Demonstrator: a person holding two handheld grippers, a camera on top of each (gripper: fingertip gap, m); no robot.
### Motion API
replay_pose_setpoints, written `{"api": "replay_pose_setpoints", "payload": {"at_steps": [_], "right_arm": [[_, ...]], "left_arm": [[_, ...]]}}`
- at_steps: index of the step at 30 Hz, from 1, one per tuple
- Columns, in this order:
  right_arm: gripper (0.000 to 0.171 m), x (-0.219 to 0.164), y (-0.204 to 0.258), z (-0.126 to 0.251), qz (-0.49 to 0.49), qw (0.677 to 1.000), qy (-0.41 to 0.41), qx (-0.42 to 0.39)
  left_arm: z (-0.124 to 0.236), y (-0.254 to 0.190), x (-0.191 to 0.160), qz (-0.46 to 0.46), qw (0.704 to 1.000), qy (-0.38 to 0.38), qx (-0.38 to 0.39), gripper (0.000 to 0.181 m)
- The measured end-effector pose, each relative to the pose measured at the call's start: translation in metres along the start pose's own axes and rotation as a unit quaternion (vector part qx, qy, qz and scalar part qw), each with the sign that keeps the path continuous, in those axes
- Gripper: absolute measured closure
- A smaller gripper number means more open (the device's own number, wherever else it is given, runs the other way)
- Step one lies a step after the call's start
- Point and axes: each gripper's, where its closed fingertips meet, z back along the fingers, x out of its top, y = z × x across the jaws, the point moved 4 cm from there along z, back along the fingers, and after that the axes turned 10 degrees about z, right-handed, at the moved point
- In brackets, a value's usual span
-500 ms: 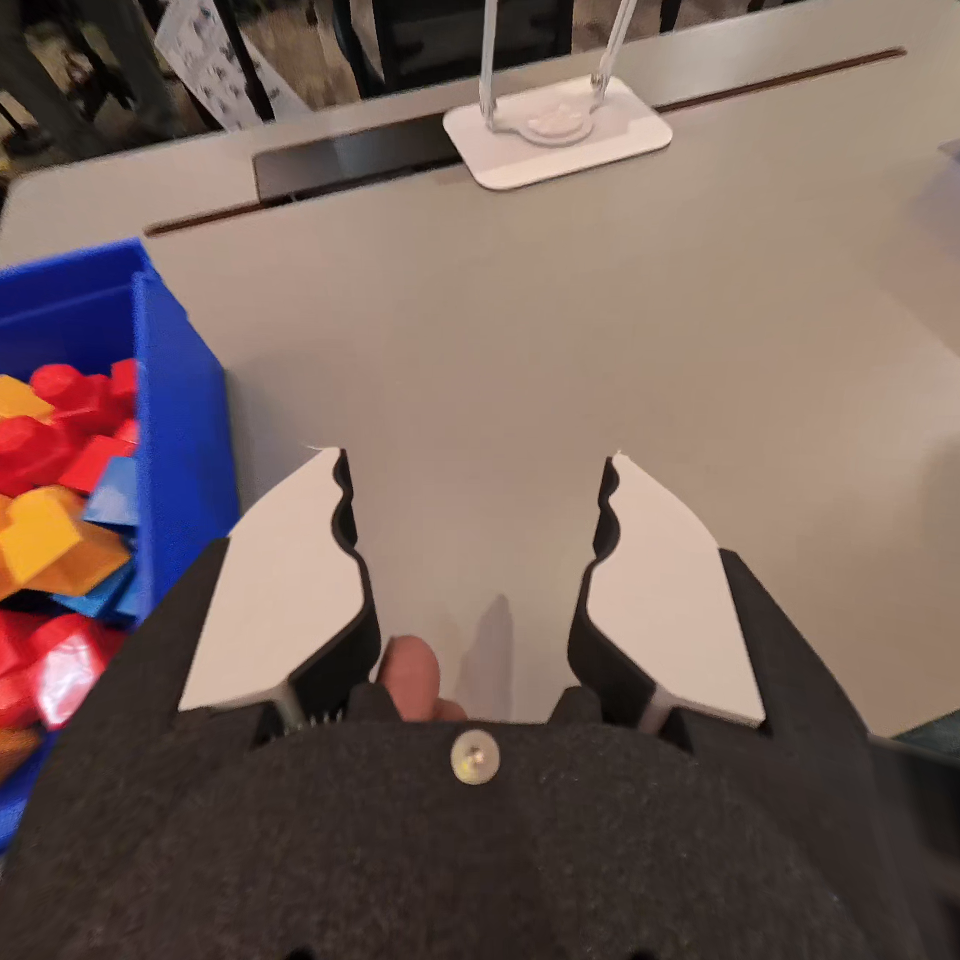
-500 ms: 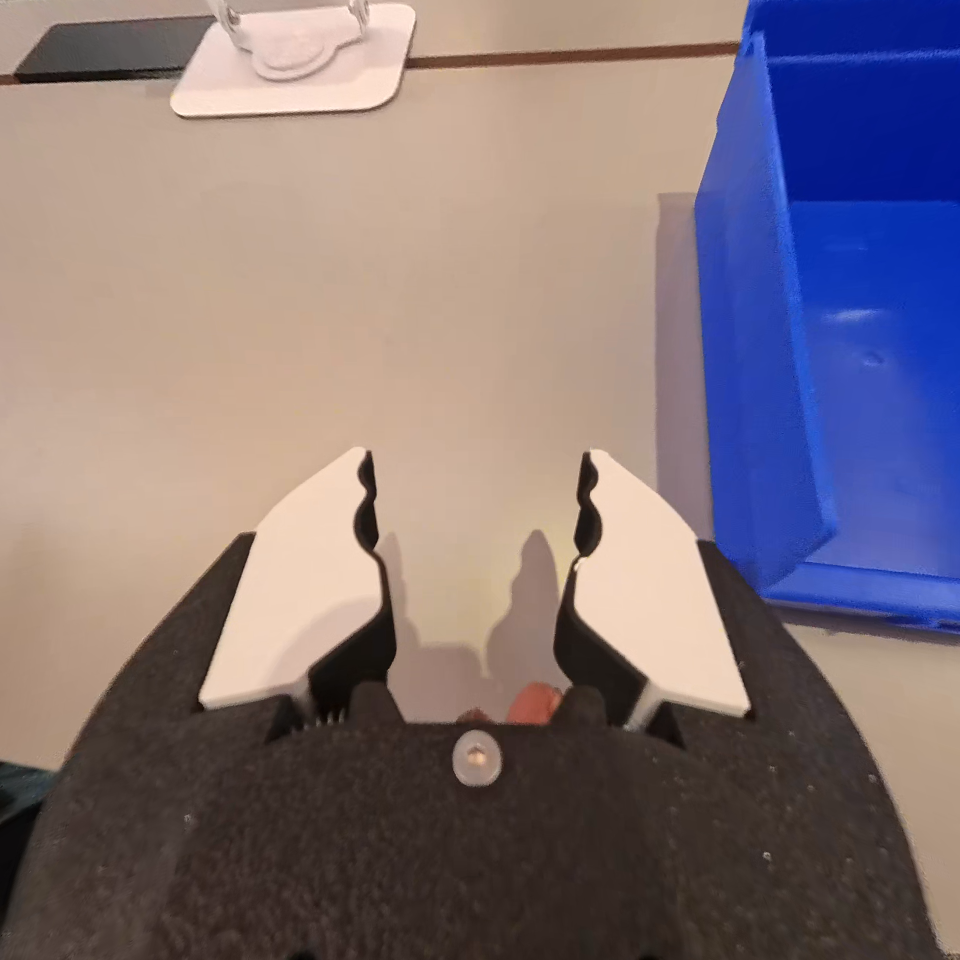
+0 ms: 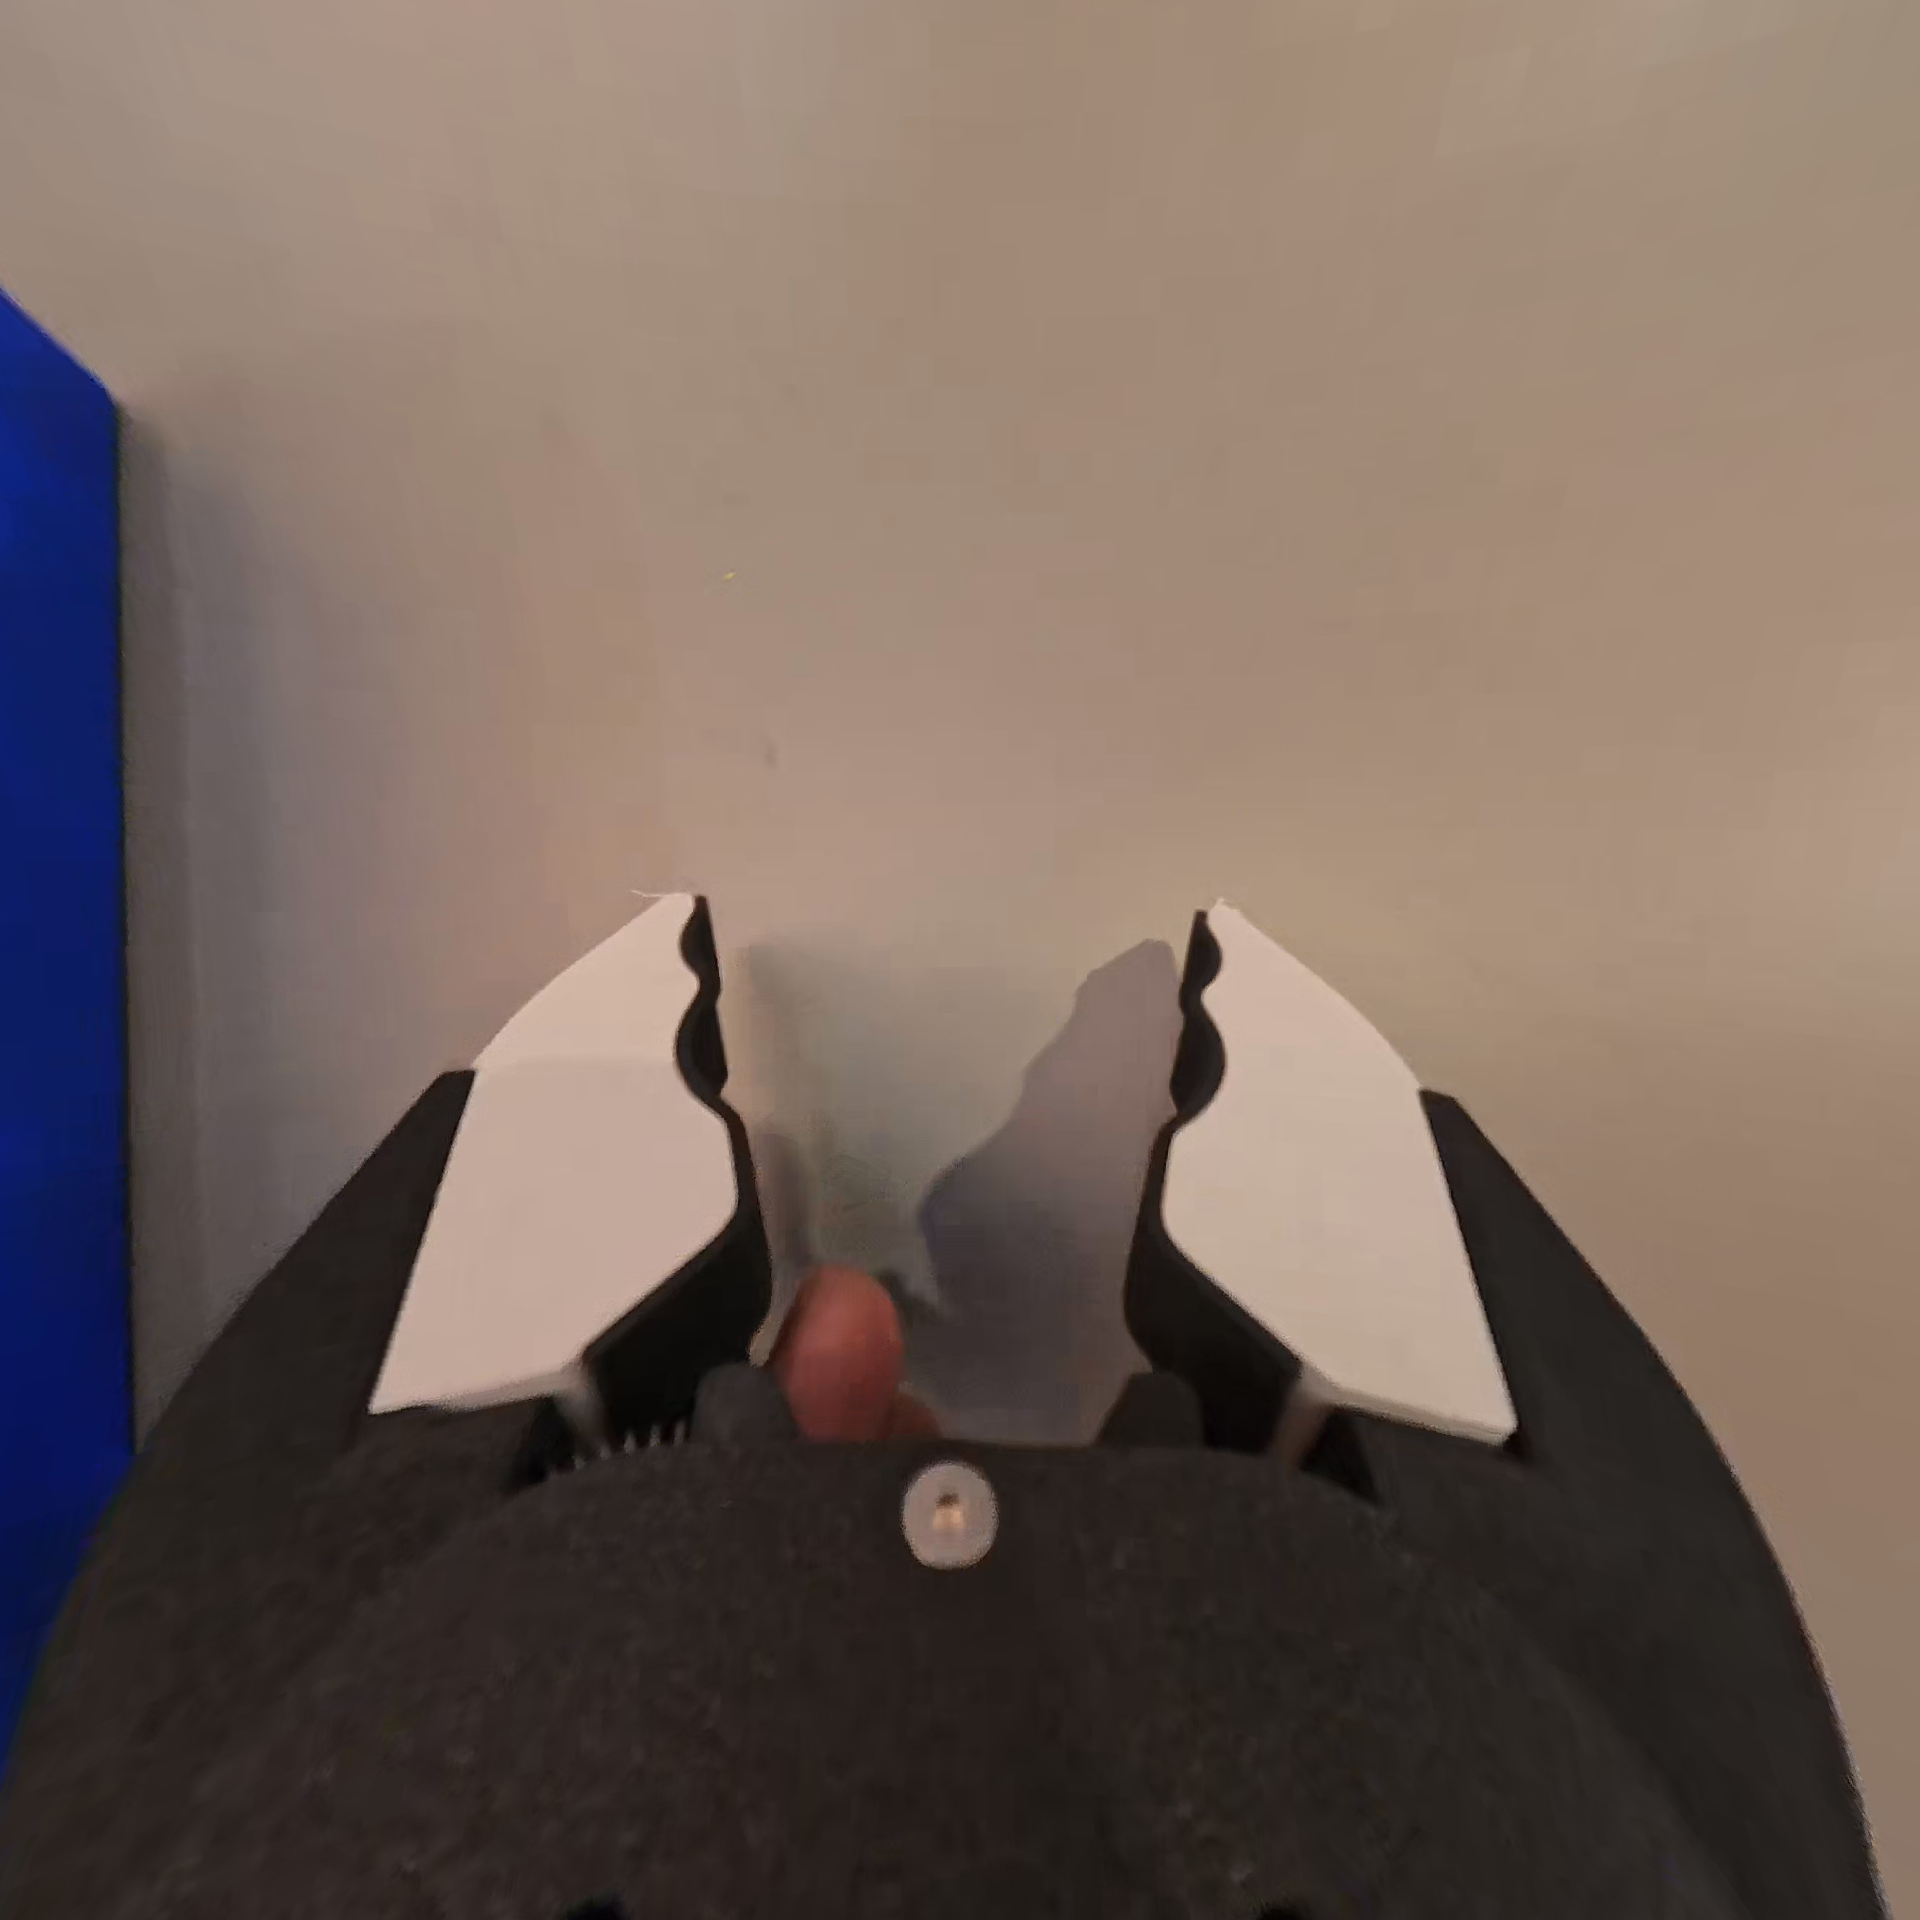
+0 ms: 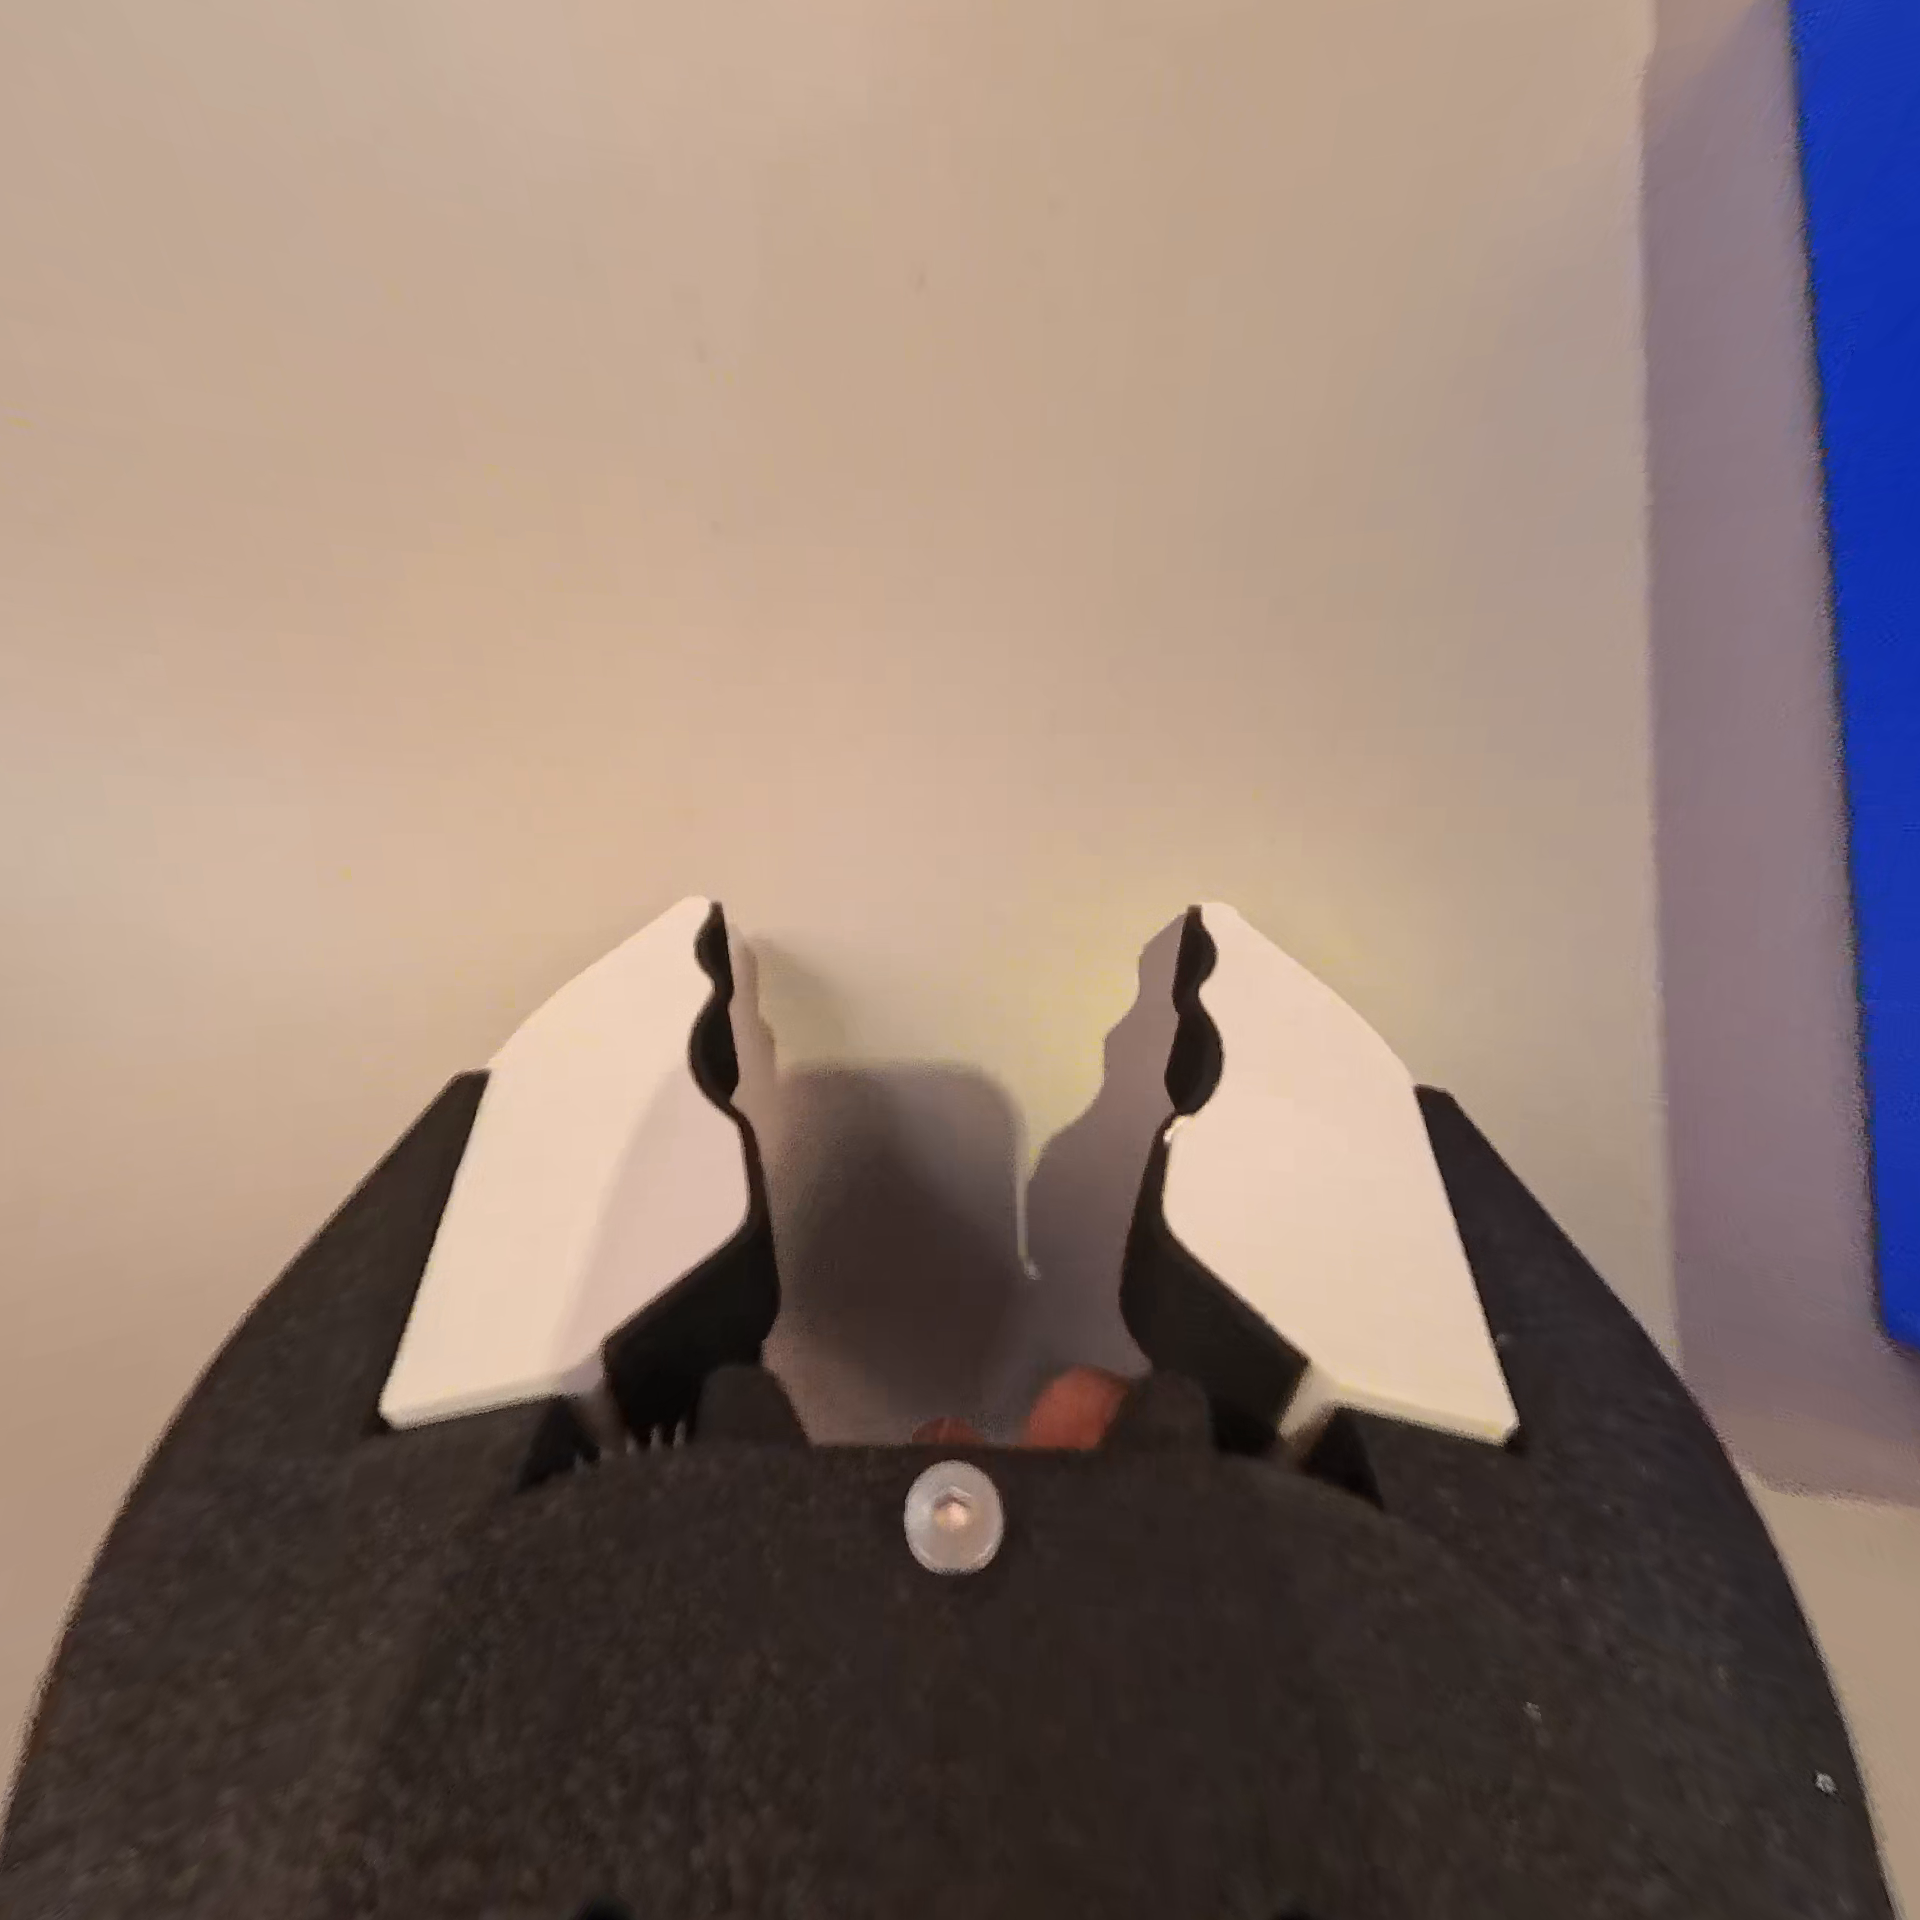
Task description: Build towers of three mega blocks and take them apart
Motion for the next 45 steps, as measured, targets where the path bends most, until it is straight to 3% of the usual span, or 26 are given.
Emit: {"api": "replay_pose_setpoints", "payload": {"at_steps": [12,15,20,26,45], "right_arm": [[0.069,0.003,-0.009,-0.012,0.009,0.998,0.013,-0.061],[0.052,-0.001,-0.015,-0.011,-0.018,0.996,0.024,-0.082],[0.048,-0.001,-0.014,-0.012,-0.015,0.996,0.026,-0.08],[0.029,-0.002,-0.008,-0.016,0.005,0.998,0.038,-0.059],[0.025,-0.001,-0.006,-0.017,0.006,0.998,0.04,-0.057]], "left_arm": [[-0.016,0.012,-0.002,0.043,0.999,0.004,0.005,0.082],[-0.017,0.012,-0.002,0.041,0.999,0.006,0.005,0.077],[-0.016,0.009,-0.005,0.024,1.0,0.014,-0.009,0.068],[-0.016,0.007,-0.006,0.016,1.0,0.018,-0.016,0.062],[-0.017,0.007,-0.006,0.016,1.0,0.019,-0.014,0.061]]}}
